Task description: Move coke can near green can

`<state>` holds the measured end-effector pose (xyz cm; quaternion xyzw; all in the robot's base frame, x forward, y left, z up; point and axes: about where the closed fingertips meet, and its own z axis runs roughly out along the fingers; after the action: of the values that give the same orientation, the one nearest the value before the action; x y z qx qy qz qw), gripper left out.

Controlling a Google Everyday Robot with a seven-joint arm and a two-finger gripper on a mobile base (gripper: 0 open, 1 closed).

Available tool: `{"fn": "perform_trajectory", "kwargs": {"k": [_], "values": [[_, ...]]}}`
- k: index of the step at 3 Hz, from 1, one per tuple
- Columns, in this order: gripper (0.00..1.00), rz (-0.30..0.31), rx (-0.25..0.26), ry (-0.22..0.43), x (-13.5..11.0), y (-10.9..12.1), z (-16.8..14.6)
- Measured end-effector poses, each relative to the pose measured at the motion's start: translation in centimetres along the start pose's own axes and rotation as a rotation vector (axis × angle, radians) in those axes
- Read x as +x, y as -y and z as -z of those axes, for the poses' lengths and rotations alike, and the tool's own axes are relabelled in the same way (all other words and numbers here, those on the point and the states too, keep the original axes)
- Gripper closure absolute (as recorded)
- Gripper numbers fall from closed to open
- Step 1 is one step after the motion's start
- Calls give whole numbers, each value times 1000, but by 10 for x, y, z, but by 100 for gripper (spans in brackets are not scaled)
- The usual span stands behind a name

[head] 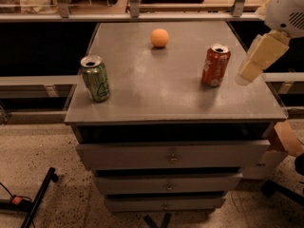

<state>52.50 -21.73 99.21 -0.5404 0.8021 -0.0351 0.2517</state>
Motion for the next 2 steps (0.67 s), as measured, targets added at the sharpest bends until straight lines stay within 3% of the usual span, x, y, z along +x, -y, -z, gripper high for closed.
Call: {"fn": "perform_trajectory", "kwargs": {"k": [2], "values": [[0, -102, -48, 88, 6, 30, -43]]}}
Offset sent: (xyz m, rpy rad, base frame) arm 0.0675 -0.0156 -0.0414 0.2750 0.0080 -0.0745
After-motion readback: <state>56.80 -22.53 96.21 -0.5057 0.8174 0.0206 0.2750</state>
